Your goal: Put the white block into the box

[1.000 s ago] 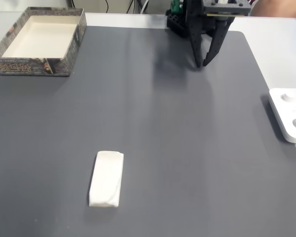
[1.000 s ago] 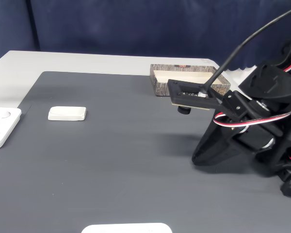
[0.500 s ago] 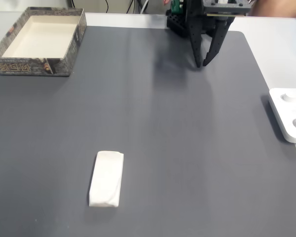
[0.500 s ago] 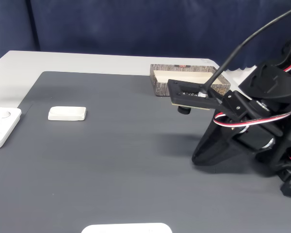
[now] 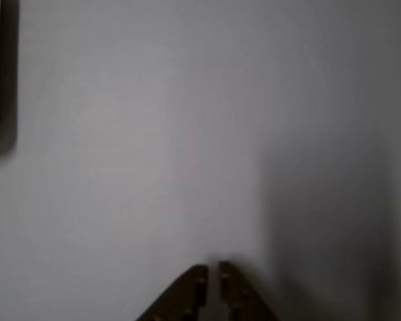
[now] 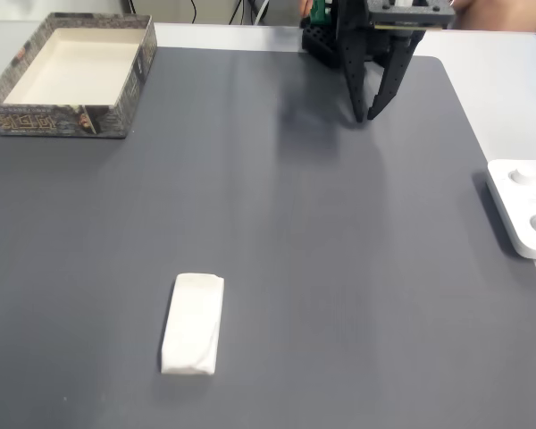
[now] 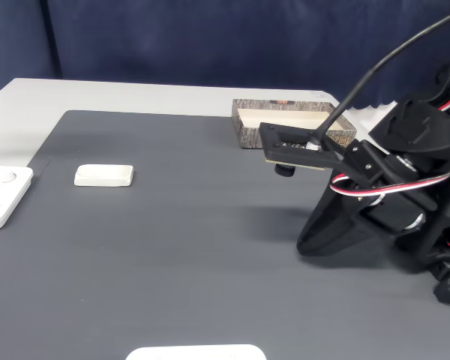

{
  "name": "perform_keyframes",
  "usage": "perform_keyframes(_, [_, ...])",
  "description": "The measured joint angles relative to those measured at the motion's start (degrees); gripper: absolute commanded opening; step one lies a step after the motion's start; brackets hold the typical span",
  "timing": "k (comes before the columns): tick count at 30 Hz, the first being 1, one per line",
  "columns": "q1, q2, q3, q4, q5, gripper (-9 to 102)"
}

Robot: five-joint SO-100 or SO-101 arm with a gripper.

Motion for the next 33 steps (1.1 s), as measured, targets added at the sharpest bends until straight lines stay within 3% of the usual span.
perform_keyframes(15, [2.11,-1.05,-0.7,-0.53,-2.55,-2])
perform_keyframes(33, [15.47,-49.13,-38.41,-3.08,11.51,-2])
